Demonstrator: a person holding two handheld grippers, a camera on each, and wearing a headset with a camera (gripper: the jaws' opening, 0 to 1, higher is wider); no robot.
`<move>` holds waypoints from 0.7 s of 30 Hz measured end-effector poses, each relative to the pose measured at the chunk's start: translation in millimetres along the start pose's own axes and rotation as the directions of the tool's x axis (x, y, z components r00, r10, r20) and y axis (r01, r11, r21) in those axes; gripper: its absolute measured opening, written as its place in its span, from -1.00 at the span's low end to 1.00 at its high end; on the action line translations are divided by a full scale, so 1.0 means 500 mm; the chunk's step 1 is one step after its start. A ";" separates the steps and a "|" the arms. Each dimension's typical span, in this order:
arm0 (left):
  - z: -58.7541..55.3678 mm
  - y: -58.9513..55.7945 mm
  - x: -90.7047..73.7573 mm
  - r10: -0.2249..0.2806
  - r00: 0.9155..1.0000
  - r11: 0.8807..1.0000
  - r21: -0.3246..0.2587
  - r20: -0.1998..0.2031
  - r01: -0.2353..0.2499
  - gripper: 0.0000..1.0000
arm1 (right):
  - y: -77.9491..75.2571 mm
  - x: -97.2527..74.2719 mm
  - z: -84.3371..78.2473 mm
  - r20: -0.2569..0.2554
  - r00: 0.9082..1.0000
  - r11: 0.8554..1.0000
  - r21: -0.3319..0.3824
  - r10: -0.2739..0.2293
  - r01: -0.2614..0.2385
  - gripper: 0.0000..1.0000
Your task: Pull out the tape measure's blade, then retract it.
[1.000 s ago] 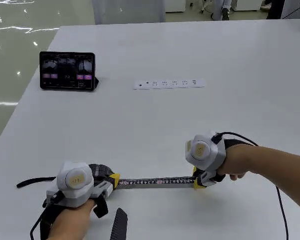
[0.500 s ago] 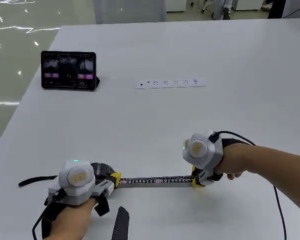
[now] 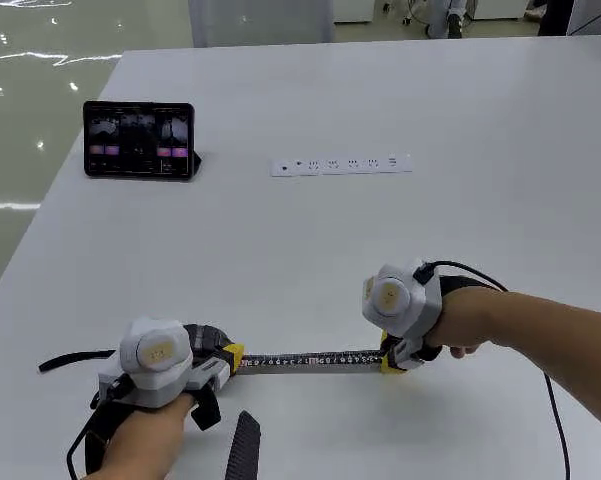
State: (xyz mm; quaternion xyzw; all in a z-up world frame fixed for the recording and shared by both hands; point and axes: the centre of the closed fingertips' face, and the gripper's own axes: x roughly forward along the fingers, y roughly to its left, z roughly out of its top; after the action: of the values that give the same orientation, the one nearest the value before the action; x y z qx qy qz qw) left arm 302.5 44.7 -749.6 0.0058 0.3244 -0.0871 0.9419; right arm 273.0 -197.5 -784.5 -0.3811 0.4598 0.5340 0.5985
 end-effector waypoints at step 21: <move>0.000 0.001 0.002 -0.002 1.000 1.000 -0.001 -0.009 0.002 0.23 | 0.000 0.005 0.017 0.001 1.000 1.000 0.007 -0.002 0.002 -0.80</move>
State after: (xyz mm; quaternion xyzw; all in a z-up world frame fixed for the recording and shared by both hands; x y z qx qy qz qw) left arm 303.4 44.9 -750.0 0.0056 0.3288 -0.0877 0.9403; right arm 274.1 -188.7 -784.2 -0.3792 0.4611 0.5318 0.6007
